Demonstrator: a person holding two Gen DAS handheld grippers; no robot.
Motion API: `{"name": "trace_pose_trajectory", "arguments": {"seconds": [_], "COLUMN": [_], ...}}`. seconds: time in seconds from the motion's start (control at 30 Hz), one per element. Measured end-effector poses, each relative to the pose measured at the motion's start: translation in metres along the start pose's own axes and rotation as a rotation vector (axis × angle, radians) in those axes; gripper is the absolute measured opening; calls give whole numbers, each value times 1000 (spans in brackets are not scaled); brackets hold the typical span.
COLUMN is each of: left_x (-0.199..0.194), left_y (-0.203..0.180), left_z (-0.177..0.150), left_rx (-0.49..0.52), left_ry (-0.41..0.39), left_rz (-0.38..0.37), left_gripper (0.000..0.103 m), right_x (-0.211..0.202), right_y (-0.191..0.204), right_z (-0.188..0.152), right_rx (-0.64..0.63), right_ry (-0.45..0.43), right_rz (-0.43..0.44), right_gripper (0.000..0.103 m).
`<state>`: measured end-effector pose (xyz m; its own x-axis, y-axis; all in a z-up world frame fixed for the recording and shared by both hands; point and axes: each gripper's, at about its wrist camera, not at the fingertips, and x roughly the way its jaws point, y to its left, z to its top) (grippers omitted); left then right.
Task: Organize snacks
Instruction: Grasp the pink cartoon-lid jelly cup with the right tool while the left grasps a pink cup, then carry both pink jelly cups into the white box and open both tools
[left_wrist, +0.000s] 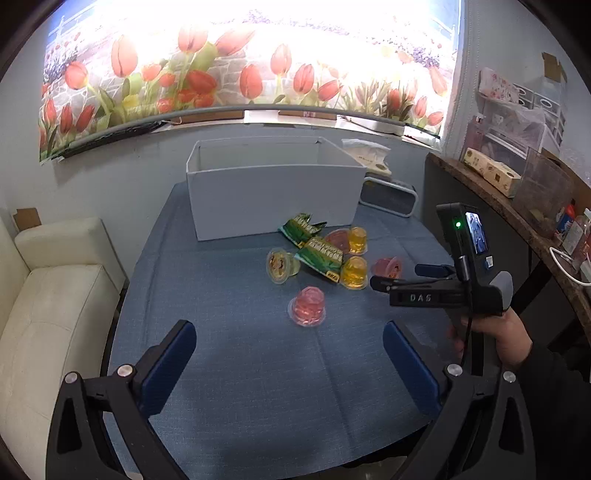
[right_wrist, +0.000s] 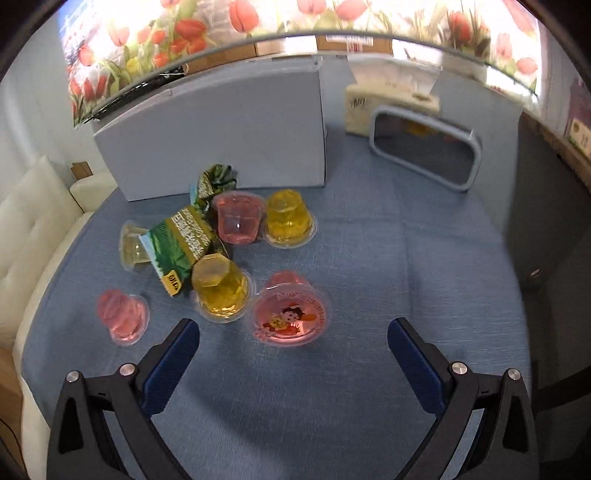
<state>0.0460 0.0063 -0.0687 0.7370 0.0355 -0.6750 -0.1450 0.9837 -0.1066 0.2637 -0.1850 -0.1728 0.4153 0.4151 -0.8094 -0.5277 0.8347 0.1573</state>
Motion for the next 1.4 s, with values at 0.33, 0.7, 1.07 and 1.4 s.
{"name": "trace_pose_trajectory", "arguments": {"seconds": [0.33,0.7,1.07,1.4], "left_x": [16,88,151,156], "left_y": [3,-1,-3,-4], "left_z": [-3,9,5,8], "left_rx": [-6,-15,8,50], "left_ry": [43,107,163,177], "left_rz": [-6,8,-16,-101], "left_gripper": [103,103,92,41], "right_x": [7,-39,-88,-87], "right_y": [0,10,15,14], "right_z": [6,-10,-34,-42], "right_rx": [-35,-35,-20,4], "right_ry": [-1,-85,-141,-131], "right_rz": [-20,4,34,57], "right_gripper": [50,50,50,50]}}
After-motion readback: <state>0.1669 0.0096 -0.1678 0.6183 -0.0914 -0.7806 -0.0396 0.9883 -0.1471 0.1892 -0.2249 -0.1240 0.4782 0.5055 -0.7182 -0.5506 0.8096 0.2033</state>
